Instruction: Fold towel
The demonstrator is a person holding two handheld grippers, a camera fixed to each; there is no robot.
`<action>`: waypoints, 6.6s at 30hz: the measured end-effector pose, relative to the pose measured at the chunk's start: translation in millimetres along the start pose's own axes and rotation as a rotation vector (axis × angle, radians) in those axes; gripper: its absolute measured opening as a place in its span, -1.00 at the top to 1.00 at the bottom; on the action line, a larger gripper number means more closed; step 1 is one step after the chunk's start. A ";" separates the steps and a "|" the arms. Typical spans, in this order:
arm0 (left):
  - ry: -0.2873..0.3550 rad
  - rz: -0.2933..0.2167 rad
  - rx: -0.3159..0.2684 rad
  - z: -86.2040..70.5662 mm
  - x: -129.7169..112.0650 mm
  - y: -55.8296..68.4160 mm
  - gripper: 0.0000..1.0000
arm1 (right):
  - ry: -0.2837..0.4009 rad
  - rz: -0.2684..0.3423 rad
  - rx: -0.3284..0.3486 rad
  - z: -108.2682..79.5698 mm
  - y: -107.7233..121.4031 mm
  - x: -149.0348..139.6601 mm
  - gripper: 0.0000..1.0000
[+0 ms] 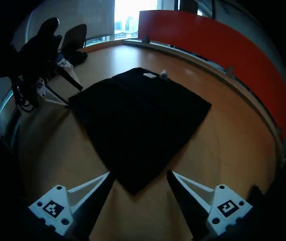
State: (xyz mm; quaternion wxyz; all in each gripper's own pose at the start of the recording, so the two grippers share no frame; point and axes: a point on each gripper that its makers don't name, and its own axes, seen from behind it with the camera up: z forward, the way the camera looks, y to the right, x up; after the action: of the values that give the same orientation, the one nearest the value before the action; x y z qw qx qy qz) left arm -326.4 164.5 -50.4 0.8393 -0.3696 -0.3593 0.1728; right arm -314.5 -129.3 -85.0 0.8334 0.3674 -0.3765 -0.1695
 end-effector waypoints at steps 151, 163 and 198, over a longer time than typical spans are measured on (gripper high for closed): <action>0.013 -0.230 0.040 -28.3 84.6 -25.1 0.66 | 0.073 0.052 0.017 -32.0 41.3 82.1 0.67; -0.004 -0.224 0.073 -7.3 78.9 -35.5 0.64 | 0.056 0.091 0.009 -11.4 51.6 74.3 0.66; -0.035 -0.153 0.248 24.9 72.2 -87.5 0.09 | 0.015 0.153 -0.118 18.7 94.1 57.5 -0.23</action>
State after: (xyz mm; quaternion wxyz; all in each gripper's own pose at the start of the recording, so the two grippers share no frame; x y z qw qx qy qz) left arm -293.2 158.6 60.8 0.8829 -0.2317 -0.3768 0.1577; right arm -290.0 -107.2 22.0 0.8667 0.2893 -0.3868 -0.1244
